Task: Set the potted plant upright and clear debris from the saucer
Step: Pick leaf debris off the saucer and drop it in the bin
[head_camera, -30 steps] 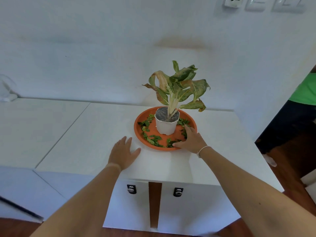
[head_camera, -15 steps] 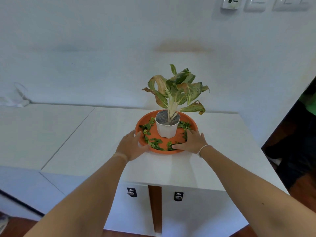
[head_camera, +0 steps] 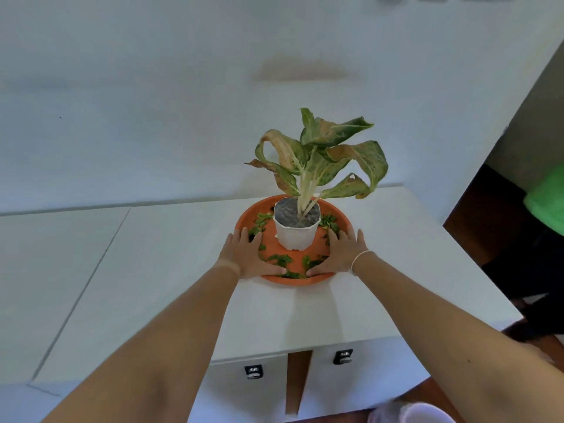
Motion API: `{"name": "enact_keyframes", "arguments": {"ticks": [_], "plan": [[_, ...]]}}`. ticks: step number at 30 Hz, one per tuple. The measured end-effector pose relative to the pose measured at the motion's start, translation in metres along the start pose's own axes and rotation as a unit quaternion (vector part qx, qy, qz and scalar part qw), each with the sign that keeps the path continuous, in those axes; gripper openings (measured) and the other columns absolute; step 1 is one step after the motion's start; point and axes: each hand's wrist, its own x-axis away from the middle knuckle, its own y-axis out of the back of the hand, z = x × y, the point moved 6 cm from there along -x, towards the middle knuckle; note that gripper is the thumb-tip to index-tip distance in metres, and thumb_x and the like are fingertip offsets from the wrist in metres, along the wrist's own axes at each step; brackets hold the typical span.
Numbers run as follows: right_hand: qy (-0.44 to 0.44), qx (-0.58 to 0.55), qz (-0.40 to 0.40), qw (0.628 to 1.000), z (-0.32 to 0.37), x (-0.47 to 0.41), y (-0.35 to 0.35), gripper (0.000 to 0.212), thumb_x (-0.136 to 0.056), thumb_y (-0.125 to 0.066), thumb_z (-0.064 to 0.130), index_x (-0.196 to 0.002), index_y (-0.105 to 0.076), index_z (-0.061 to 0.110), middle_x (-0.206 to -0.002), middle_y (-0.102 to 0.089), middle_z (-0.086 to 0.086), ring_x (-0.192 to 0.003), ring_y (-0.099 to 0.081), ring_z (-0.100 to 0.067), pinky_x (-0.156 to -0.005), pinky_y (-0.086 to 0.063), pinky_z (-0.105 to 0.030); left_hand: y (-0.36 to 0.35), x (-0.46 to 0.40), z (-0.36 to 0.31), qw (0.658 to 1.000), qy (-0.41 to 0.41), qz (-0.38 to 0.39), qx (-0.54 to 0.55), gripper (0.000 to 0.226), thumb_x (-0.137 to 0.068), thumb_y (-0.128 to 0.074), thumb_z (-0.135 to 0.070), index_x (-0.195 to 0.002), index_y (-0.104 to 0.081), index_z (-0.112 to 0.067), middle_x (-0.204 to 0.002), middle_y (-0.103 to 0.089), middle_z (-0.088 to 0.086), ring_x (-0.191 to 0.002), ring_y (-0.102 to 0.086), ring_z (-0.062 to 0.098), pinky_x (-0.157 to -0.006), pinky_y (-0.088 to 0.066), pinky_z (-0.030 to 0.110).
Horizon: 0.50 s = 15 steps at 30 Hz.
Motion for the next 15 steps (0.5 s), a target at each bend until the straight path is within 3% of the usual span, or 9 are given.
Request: {"name": "enact_keyframes", "arguments": {"ticks": [7,12,15], "plan": [[0.004,0.017,-0.033,0.999,0.007,0.003,0.003,0.116,-0.065,-0.055,0.078,-0.153,-0.016,0.013,-0.158,-0.023,-0.007,-0.149,-0.007,-0.030,-0.120,-0.002,-0.047,-0.003,-0.013,-0.003,0.998,-0.017,0.012,-0.061,0.118,-0.063,-0.040,-0.088,-0.153,-0.006,-0.021,-0.161,-0.009,0.014,-0.149,0.002,0.035,-0.121,0.004,0.045],[0.032,-0.019,-0.056,0.998,0.009,0.005,0.007,0.075,-0.070,-0.062,0.066,-0.125,-0.057,0.015,-0.137,-0.049,-0.008,-0.137,-0.032,-0.026,-0.120,-0.014,-0.042,-0.007,-0.016,-0.010,0.999,-0.010,0.007,-0.032,0.111,-0.066,-0.043,-0.084,-0.152,-0.019,-0.018,-0.158,-0.022,0.011,-0.147,-0.016,0.030,-0.122,-0.003,0.045],[0.047,-0.039,-0.078,0.995,0.014,0.007,0.007,0.053,-0.075,-0.065,0.055,-0.108,-0.066,0.013,-0.119,-0.061,-0.008,-0.121,-0.050,-0.025,-0.113,-0.029,-0.037,-0.006,-0.012,-0.014,1.000,-0.016,-0.005,0.012,0.101,-0.071,-0.048,-0.077,-0.150,-0.026,-0.018,-0.158,-0.024,0.007,-0.145,-0.022,0.027,-0.122,-0.007,0.043]]}}
